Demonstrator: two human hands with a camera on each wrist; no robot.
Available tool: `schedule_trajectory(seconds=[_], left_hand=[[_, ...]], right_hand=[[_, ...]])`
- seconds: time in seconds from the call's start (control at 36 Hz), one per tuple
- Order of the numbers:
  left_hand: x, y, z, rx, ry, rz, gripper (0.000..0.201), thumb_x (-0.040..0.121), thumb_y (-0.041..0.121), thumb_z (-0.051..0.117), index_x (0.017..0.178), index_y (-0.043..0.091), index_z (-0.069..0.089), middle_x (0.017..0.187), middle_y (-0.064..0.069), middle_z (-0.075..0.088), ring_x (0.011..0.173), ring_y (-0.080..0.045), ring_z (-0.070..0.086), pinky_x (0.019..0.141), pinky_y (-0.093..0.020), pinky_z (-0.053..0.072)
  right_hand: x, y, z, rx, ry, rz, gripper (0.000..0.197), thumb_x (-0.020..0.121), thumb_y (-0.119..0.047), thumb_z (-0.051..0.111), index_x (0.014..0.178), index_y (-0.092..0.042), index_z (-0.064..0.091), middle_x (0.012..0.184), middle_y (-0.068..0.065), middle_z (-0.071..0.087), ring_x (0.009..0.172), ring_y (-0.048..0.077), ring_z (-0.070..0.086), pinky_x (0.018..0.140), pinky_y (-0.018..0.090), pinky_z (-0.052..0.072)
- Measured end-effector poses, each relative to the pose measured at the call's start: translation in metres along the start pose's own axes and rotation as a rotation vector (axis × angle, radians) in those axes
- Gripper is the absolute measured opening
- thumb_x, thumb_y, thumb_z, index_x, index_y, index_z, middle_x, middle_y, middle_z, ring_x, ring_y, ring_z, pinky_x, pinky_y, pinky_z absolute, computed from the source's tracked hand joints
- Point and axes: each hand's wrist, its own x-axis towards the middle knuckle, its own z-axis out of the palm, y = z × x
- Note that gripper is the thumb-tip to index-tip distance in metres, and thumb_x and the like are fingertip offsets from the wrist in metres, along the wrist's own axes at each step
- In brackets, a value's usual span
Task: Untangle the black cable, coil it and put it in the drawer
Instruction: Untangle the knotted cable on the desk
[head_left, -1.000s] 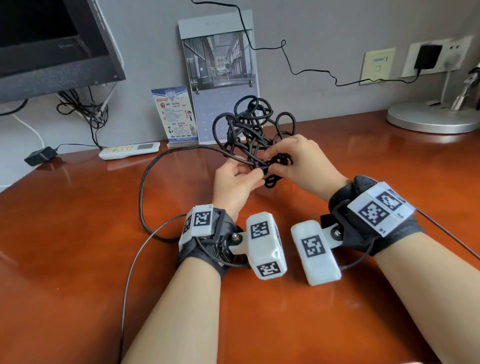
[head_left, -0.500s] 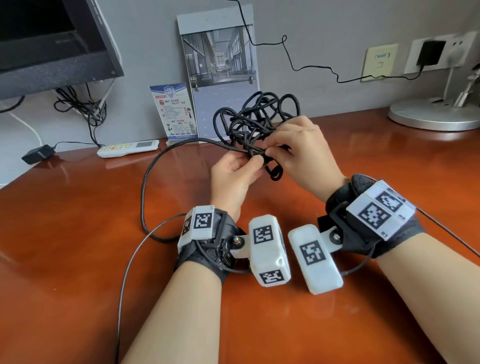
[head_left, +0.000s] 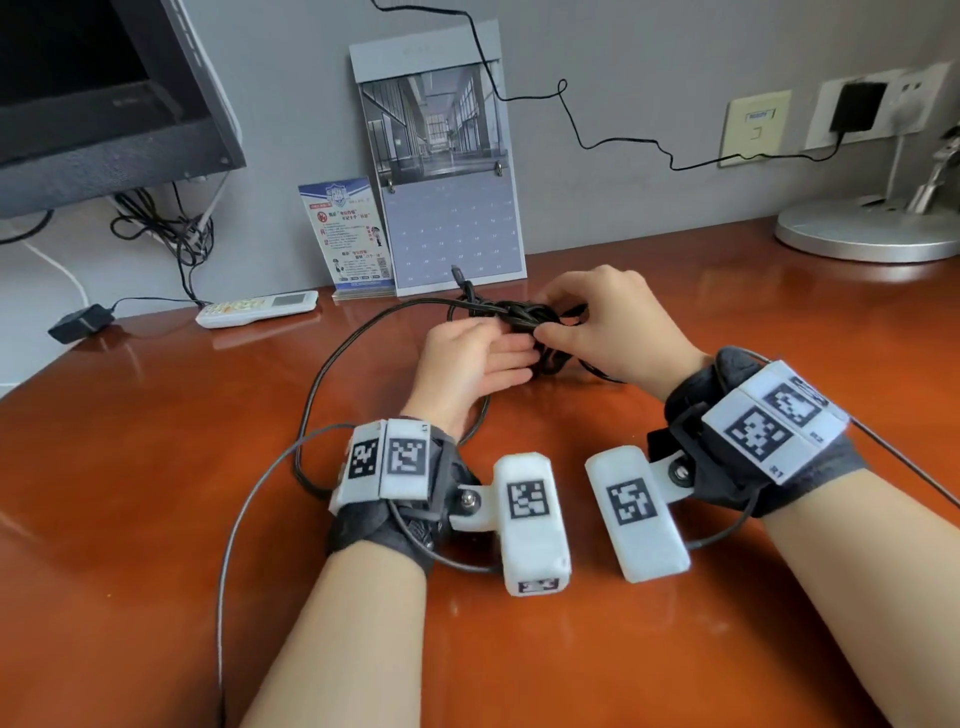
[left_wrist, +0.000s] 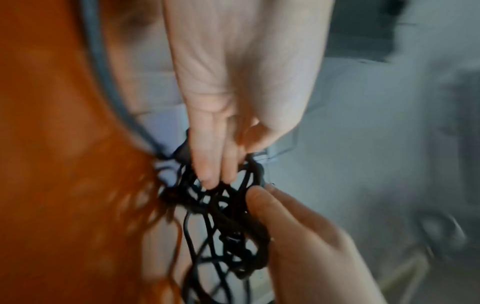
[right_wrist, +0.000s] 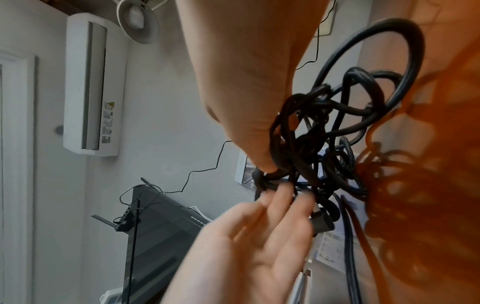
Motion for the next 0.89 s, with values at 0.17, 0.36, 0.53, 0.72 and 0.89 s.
schedule_trajectory(seconds=[0.17, 0.36, 0.53, 0.72, 0.89], left_hand=[[0.004, 0.027, -0.009, 0.745, 0.22, 0.508, 0.025, 0.088, 0.005, 0.048, 0.088, 0.02, 0.067, 0.086, -0.002, 0.066, 0.071, -0.013, 0.061, 0.069, -0.024, 0.051], [0.018, 0.047, -0.021, 1.206, 0.193, 0.663, 0.024, 0.094, 0.01, 0.047, 0.096, 0.018, 0.069, 0.1, -0.003, 0.067, 0.1, -0.024, 0.054, 0.093, -0.034, 0.04], [0.021, 0.057, -0.021, 1.115, -0.026, 0.69, 0.023, 0.096, 0.011, 0.048, 0.099, 0.015, 0.07, 0.084, 0.009, 0.054, 0.081, -0.009, 0.047, 0.071, -0.018, 0.029], [0.023, 0.08, -0.013, 1.111, -0.128, 1.004, 0.022, 0.087, 0.006, 0.05, 0.089, 0.005, 0.072, 0.082, 0.004, 0.053, 0.074, -0.003, 0.042, 0.068, -0.017, 0.03], [0.035, 0.094, -0.009, 1.161, -0.2, 1.09, 0.021, 0.085, 0.005, 0.052, 0.084, 0.008, 0.073, 0.083, 0.008, 0.051, 0.072, -0.003, 0.043, 0.069, -0.016, 0.035]], right_hand=[[-0.003, -0.002, -0.007, 0.078, 0.064, -0.015, 0.02, 0.081, -0.014, 0.062, 0.099, -0.01, 0.071, 0.091, 0.007, 0.072, 0.087, 0.022, 0.065, 0.086, 0.034, 0.049], [-0.004, 0.003, -0.029, 0.493, -0.015, 0.147, 0.009, 0.083, -0.006, 0.061, 0.082, -0.009, 0.069, 0.065, -0.001, 0.068, 0.06, 0.003, 0.058, 0.066, 0.017, 0.048], [-0.001, 0.014, -0.034, 0.742, -0.011, 0.208, 0.013, 0.085, 0.0, 0.061, 0.089, -0.01, 0.068, 0.076, 0.003, 0.068, 0.064, 0.009, 0.061, 0.072, 0.025, 0.05], [-0.001, 0.016, -0.037, 1.074, -0.071, 0.202, 0.018, 0.081, -0.002, 0.057, 0.084, -0.012, 0.072, 0.078, 0.012, 0.067, 0.06, 0.02, 0.06, 0.058, 0.027, 0.052], [0.001, 0.016, -0.034, 1.175, -0.109, 0.152, 0.018, 0.083, 0.005, 0.053, 0.085, -0.006, 0.067, 0.07, 0.006, 0.069, 0.052, 0.011, 0.062, 0.052, 0.019, 0.051]])
